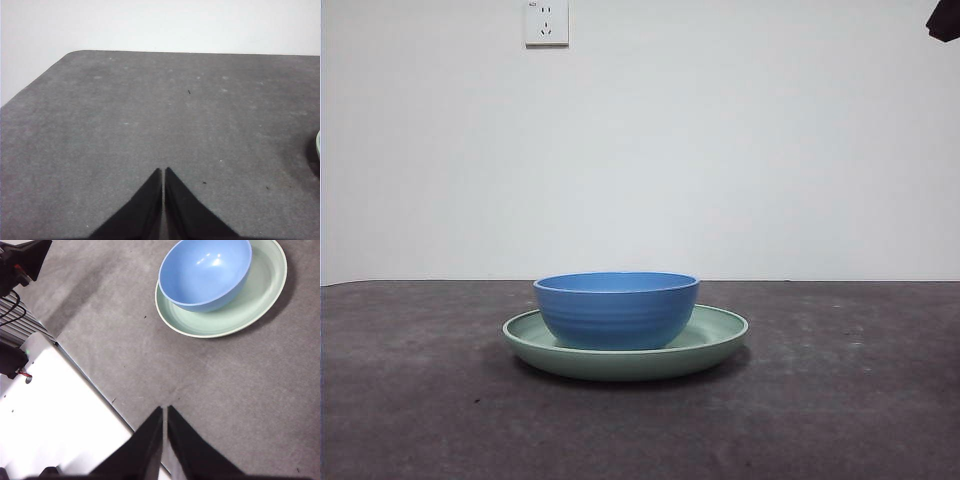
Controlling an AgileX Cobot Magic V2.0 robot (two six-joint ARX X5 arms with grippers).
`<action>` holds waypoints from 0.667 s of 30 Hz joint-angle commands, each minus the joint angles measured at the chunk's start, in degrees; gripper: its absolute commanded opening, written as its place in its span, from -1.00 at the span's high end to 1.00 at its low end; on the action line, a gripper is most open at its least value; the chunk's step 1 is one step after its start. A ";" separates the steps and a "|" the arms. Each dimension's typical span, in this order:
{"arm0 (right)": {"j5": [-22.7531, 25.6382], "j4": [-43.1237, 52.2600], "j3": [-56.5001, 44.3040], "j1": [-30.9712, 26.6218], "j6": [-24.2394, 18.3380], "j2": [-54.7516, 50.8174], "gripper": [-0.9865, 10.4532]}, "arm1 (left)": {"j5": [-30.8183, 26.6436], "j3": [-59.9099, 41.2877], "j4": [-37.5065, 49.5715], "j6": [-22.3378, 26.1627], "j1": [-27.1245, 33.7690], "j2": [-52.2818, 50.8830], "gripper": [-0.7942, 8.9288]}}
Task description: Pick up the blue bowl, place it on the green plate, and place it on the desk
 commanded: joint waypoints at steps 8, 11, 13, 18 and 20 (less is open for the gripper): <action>-0.15 0.55 0.96 0.31 -0.63 0.42 0.81 | -0.13 -1.16 -0.26 -0.15 0.13 -0.04 0.82; -0.15 0.55 0.94 0.31 -0.63 0.42 0.81 | -0.13 -1.16 -0.26 -0.15 0.13 -0.04 0.82; -0.15 0.55 0.94 0.31 -0.63 0.39 0.81 | -0.13 -1.16 -0.26 -0.15 0.13 -0.02 0.82; 1.25 1.40 0.94 -1.18 -5.38 -1.95 0.81 | -0.13 -1.16 -0.28 -0.15 0.13 -0.04 0.82; 1.16 3.41 0.76 -3.39 -8.35 -3.82 0.81 | -0.13 -1.16 -0.26 -0.15 0.13 -0.04 0.82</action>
